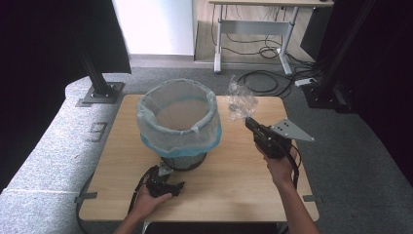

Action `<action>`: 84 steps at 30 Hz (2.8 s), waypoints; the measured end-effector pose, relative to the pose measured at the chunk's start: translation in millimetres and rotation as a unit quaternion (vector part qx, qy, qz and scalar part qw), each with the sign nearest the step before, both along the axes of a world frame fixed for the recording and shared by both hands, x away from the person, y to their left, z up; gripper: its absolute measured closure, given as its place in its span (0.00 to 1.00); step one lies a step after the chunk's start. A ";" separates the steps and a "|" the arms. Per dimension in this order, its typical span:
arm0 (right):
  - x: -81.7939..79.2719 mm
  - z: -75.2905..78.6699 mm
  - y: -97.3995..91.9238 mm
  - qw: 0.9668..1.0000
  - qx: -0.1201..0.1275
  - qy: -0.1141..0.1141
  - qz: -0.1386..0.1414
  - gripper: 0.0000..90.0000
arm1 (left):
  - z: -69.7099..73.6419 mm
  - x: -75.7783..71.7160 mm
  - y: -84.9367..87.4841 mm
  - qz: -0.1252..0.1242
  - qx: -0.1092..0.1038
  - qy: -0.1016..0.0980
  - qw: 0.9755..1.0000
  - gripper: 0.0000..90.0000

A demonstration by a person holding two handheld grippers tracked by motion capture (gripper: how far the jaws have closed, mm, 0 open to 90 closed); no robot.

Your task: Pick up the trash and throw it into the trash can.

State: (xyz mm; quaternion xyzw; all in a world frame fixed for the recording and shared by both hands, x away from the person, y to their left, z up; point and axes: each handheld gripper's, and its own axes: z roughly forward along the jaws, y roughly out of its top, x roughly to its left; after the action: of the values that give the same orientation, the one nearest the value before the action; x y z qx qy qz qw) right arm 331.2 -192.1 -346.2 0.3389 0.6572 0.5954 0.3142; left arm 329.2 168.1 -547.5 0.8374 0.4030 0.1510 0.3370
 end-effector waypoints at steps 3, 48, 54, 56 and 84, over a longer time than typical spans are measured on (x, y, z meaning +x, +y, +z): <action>3.1 5.6 9.3 1.000 -0.003 -0.003 0.007 0.96 | 0.0 -0.1 0.0 0.000 0.000 0.000 1.000 0.16; 32.0 31.2 102.5 0.997 -0.036 -0.010 0.066 0.96 | -0.1 0.0 -0.9 -0.003 0.001 -0.001 1.000 0.16; 33.8 30.7 110.1 0.997 -0.039 -0.008 0.072 0.96 | -0.1 0.0 -1.0 -0.003 0.001 -0.001 1.000 0.16; 34.7 29.0 114.1 0.997 -0.038 -0.006 0.073 0.96 | -0.1 0.0 -1.0 -0.004 0.001 -0.001 1.000 0.16; 57.5 18.4 133.0 0.998 -0.056 0.009 0.006 0.41 | 0.0 -0.1 -1.2 -0.006 0.001 0.000 1.000 0.16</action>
State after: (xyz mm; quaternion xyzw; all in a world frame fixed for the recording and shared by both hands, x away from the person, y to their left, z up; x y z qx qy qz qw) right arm 388.7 -59.2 -327.8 0.3222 0.6944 0.5565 0.3231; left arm 329.2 166.9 -547.6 0.8400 0.3978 0.1499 0.3371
